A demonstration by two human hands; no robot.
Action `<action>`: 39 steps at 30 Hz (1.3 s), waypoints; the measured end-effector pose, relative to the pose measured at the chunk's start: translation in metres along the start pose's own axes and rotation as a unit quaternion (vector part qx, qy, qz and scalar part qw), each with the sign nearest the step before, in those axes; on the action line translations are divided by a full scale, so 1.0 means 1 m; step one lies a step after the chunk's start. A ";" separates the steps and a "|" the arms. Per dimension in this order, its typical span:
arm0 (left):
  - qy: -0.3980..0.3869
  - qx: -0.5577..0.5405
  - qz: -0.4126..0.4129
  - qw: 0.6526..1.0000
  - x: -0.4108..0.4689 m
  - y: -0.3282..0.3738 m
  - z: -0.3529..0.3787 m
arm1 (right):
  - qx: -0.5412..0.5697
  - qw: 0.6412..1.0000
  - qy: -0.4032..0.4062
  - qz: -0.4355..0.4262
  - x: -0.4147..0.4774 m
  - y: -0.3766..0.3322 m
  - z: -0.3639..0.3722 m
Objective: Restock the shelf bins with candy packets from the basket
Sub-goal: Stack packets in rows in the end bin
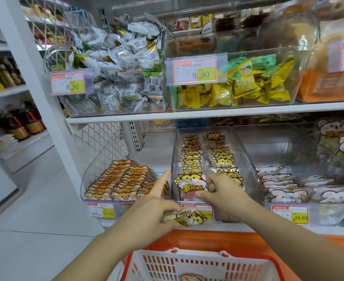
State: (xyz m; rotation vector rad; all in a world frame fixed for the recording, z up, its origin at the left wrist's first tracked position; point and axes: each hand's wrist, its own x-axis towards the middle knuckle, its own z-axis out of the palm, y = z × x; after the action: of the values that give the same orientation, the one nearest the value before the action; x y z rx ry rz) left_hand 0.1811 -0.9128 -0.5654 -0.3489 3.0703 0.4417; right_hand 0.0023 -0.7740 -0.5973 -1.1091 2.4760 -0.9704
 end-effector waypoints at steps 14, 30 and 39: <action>0.029 0.028 0.062 0.997 0.017 -0.005 -0.002 | -0.086 0.994 -0.060 0.015 0.006 0.001 -0.002; -0.026 0.046 0.077 0.996 0.034 0.014 0.005 | -0.187 0.981 -0.018 -0.050 -0.009 -0.002 -0.011; 0.064 -0.119 0.065 0.989 0.012 0.009 -0.025 | 0.045 0.995 0.050 -0.076 -0.029 0.001 -0.052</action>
State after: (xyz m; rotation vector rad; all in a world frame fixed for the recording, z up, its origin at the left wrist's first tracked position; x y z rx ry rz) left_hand 0.1678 -0.9138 -0.5394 -0.1869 3.1826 0.8280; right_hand -0.0033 -0.7278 -0.5608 -1.2641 2.4238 -1.1964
